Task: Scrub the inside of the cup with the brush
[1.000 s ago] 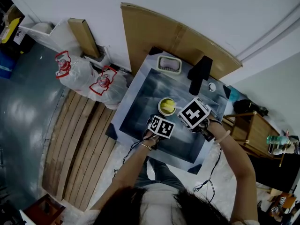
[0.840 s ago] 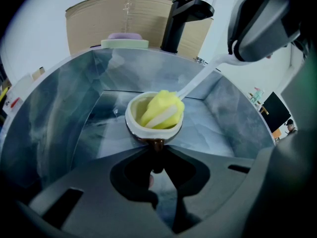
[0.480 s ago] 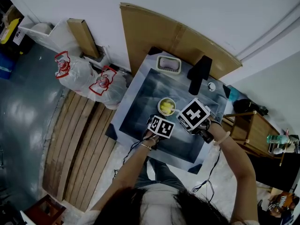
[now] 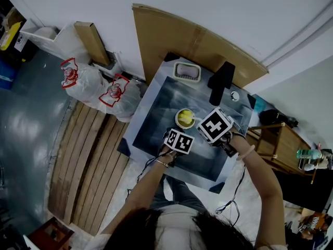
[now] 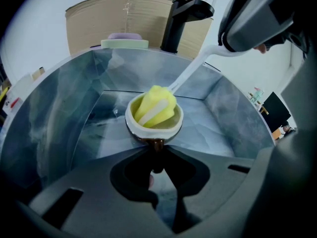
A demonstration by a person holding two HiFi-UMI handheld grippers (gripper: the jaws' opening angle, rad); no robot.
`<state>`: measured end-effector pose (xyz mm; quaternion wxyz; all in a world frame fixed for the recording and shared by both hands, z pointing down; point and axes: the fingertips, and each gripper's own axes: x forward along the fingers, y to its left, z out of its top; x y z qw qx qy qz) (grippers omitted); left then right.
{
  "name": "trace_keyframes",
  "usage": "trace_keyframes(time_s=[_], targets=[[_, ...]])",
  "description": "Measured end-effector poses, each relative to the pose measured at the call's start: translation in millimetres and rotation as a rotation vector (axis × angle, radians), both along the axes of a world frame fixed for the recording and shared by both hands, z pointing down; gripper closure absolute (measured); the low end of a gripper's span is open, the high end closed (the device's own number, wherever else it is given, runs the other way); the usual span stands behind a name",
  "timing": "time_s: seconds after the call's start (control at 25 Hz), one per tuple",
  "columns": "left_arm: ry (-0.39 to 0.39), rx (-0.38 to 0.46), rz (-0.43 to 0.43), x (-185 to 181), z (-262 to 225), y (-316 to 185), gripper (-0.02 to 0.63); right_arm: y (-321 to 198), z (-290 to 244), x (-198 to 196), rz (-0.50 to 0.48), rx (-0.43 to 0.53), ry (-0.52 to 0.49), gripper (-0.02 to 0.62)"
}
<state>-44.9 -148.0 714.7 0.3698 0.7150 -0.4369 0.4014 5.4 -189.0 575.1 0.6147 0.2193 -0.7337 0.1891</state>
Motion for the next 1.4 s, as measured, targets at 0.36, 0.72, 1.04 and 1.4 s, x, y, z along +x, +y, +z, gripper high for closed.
trace_keyframes(time_s=[0.36,0.72,1.04,1.4], targets=[[-0.001,-0.002,0.0,-0.4,0.4,0.2,0.54,17.6,4.7,9.7,-0.035,-0.027,0.048,0.546],[0.001,-0.007,0.002,0.4,0.4,0.8,0.54,22.4,0.4,-4.5,0.005,-0.072,-0.036,0.546],[0.002,-0.006,0.003,-0.2,0.2,1.0,0.54,5.3,-9.1,-15.3,0.033,-0.024,-0.084,0.546],[-0.001,-0.043,0.007,0.8,6.7,4.7,0.541,-1.8,-10.0,-6.3,0.093,-0.029,-0.119,0.546]])
